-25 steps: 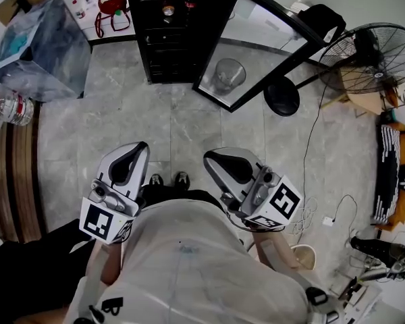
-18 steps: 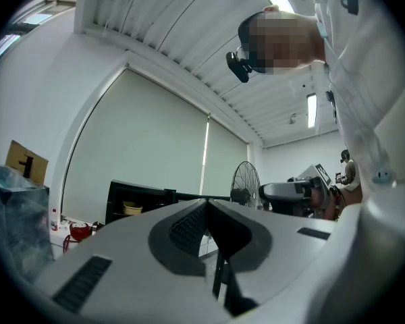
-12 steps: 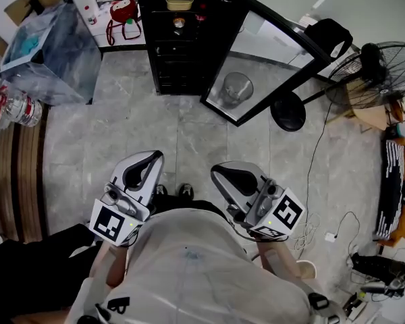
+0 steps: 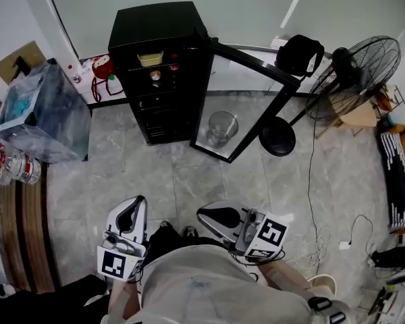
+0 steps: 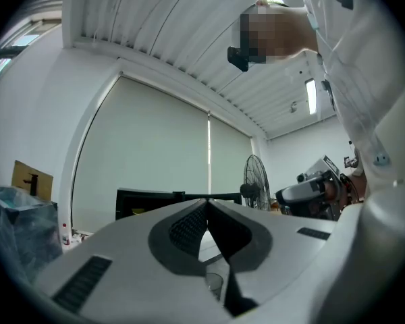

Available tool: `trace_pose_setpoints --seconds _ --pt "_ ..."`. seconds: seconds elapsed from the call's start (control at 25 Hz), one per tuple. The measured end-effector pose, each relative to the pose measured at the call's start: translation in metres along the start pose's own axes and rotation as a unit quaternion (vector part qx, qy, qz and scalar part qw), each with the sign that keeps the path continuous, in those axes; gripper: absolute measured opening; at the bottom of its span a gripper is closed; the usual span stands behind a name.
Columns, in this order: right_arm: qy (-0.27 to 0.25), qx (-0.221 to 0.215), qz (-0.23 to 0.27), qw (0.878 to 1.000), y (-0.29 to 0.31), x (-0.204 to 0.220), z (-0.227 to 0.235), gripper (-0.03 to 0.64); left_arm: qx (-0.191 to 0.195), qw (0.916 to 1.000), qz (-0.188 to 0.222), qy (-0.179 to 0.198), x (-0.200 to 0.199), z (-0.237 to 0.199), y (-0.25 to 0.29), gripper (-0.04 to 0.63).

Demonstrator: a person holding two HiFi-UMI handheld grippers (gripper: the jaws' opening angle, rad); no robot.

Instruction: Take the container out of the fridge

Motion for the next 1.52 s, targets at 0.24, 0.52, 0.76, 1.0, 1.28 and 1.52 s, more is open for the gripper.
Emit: trace_pose_setpoints --seconds 0.24,0.52,0.76,1.0,1.28,1.52 --pt "0.018 -0.003 -0.017 1.000 0.021 0.005 0.027 0.015 0.009 0.9997 0.018 -0.010 0.006 -0.019 0.024 0.009" --pt "0.019 0.040 -0.029 0.999 0.056 -0.006 0.090 0.015 0.043 0.9980 -0.016 -0.043 0.037 -0.076 0.097 0.009" --pt "0.010 0.086 -0.005 0.996 0.104 -0.041 0.159 0.015 0.098 0.9921 0.012 -0.077 0.029 -0.150 0.178 0.009" --pt "0.028 0.105 0.008 0.994 0.121 -0.047 0.190 0.015 0.101 0.9903 -0.024 0.093 0.024 -0.182 0.238 0.009" --pt "0.010 0.086 0.018 0.996 0.116 -0.074 0.233 0.015 0.048 0.7436 -0.163 0.647 0.086 -0.187 0.329 0.009" --pt "-0.012 0.091 0.023 0.996 0.099 -0.090 0.250 0.015 0.034 0.7538 -0.180 0.631 0.089 -0.192 0.370 0.009"
Point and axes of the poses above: the fingertips, and each gripper's own axes: y forward along the fingers, z to its right, x out of its underside, the point moved 5 cm from there along -y, backward along the fingers, and after that the axes turned 9 degrees about -x, right-handed, at the moved point
